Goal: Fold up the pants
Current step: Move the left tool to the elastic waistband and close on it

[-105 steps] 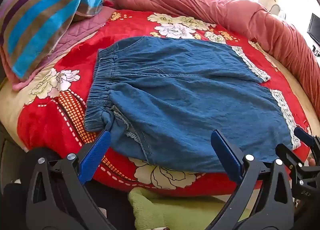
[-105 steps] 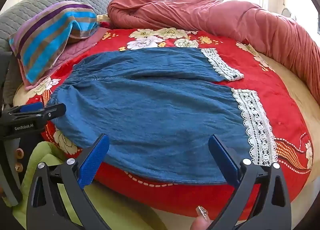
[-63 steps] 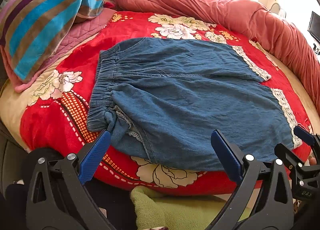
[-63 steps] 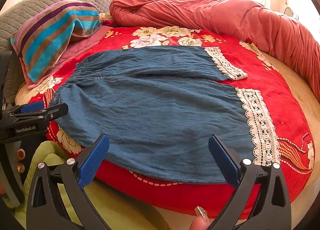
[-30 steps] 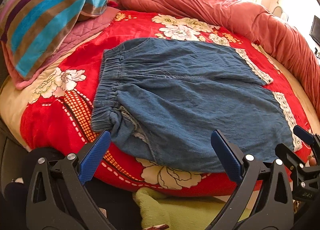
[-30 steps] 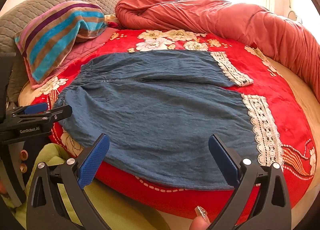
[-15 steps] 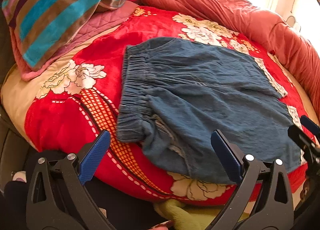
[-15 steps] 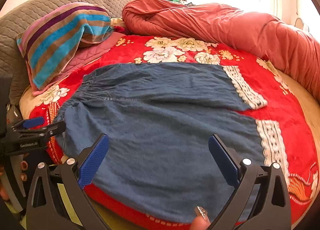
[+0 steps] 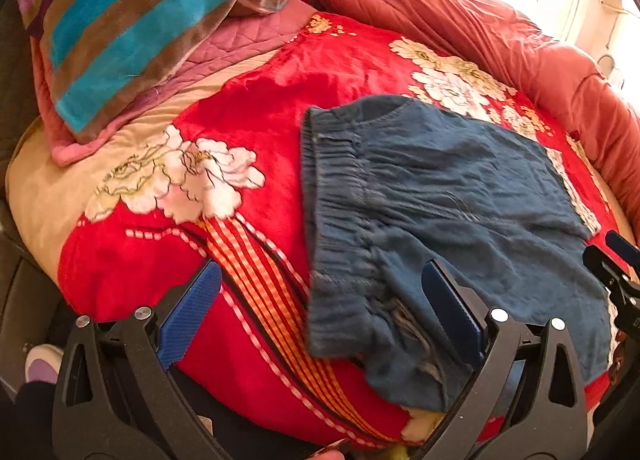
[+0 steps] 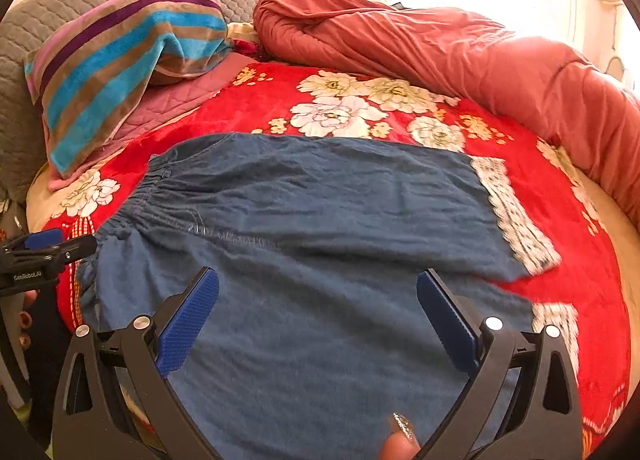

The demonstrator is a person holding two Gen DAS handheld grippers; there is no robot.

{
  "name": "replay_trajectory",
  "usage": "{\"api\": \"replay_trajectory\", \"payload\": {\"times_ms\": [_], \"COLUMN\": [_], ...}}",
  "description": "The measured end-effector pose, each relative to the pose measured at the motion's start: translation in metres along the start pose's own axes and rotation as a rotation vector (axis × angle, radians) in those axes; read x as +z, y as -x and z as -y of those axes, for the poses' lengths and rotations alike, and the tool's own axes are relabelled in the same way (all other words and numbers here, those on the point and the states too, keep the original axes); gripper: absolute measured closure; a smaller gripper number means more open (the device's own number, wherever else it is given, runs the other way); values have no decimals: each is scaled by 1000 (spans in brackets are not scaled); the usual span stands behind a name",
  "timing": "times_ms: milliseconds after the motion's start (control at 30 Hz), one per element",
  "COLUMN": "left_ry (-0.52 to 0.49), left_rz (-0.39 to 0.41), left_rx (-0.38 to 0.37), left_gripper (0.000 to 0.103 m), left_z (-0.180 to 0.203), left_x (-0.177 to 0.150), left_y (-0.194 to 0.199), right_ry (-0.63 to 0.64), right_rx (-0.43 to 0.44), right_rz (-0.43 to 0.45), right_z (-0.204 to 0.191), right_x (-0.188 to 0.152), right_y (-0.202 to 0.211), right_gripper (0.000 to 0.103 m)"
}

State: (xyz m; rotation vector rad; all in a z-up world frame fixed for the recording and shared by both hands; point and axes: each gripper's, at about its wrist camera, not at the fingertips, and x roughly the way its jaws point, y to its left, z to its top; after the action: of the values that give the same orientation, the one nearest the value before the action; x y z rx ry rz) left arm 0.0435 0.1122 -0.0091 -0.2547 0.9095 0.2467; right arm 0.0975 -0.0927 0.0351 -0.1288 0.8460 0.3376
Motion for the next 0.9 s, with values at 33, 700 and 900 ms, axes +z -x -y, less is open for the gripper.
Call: {"api": "replay_trajectory", "payload": {"times_ms": [33, 700, 900], "left_ry": [0, 15, 18], "left_rz": [-1, -99, -99], "left_rx": [6, -26, -77], "left_gripper": [9, 9, 9], "left_z": [-1, -19, -19], "left_x": [3, 93, 113], "left_y": [-2, -74, -96], "right_ry": [10, 124, 211], "right_rx": [-2, 38, 40], "right_rz": [3, -57, -70], "right_z": [-1, -7, -15], "right_x": [4, 87, 107], "right_y": [-3, -97, -124], "right_gripper": [4, 4, 4]}}
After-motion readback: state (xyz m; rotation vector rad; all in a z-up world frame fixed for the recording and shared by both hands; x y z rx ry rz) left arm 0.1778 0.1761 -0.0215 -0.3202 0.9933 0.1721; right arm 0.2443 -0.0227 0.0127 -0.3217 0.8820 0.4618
